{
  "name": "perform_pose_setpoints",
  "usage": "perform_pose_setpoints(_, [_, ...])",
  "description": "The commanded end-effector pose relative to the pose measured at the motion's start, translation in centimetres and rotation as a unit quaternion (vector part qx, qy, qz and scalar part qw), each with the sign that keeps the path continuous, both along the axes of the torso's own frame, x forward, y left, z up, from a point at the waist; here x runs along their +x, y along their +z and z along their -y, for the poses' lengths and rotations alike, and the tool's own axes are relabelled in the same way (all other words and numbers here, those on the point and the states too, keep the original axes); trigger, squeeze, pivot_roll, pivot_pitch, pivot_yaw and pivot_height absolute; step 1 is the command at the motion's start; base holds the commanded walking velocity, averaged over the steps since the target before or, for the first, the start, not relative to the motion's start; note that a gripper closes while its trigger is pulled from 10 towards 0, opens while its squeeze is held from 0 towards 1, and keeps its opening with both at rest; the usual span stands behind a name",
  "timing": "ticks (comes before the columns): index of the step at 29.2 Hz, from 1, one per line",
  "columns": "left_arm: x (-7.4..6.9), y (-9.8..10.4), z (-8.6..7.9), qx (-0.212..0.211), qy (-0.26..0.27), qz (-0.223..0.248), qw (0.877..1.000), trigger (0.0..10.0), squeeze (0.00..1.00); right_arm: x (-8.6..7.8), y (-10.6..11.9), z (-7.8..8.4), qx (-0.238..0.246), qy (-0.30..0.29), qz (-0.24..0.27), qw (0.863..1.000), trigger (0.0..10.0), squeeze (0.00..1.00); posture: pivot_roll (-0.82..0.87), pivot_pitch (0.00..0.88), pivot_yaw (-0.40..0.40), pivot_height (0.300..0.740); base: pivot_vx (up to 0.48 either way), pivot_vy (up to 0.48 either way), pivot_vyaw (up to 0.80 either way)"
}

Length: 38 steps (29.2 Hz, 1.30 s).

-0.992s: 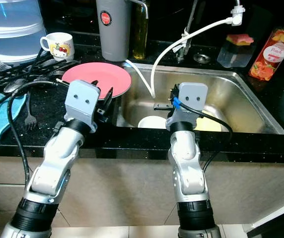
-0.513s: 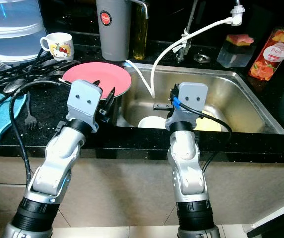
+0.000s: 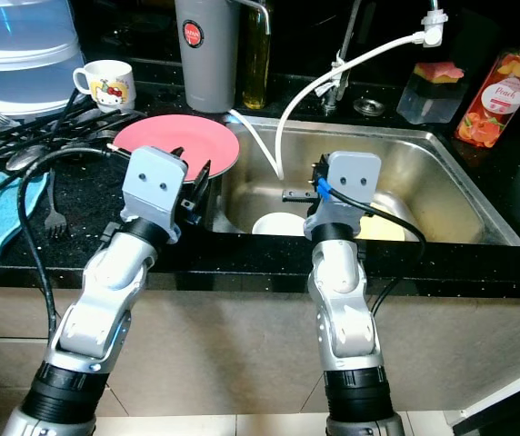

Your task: Kitchen organization

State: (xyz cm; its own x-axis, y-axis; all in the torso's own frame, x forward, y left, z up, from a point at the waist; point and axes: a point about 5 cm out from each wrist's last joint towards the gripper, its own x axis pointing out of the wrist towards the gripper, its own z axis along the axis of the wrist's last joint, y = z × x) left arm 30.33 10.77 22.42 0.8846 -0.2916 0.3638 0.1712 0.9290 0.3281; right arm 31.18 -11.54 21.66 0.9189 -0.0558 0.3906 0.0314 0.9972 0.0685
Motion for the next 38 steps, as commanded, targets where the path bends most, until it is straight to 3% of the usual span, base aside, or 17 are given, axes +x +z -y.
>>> perform_pose_setpoints(1, [0.1,-0.11,0.39,0.0,-0.005,-0.001,1.0,10.0,0.0,0.09,-0.34,0.29,-0.002,-0.005,-0.006,1.0,10.0,0.0,0.22,0.0,-0.086,0.74,0.0,0.0,0.0])
perform_pose_setpoints(38, [0.14,0.11,0.52,0.004,-0.01,0.0,1.0,10.0,0.0,-0.06,-0.54,0.14,0.001,-0.007,-0.01,1.0,10.0,0.0,0.23,0.014,-0.078,0.74,0.0,0.0,0.0])
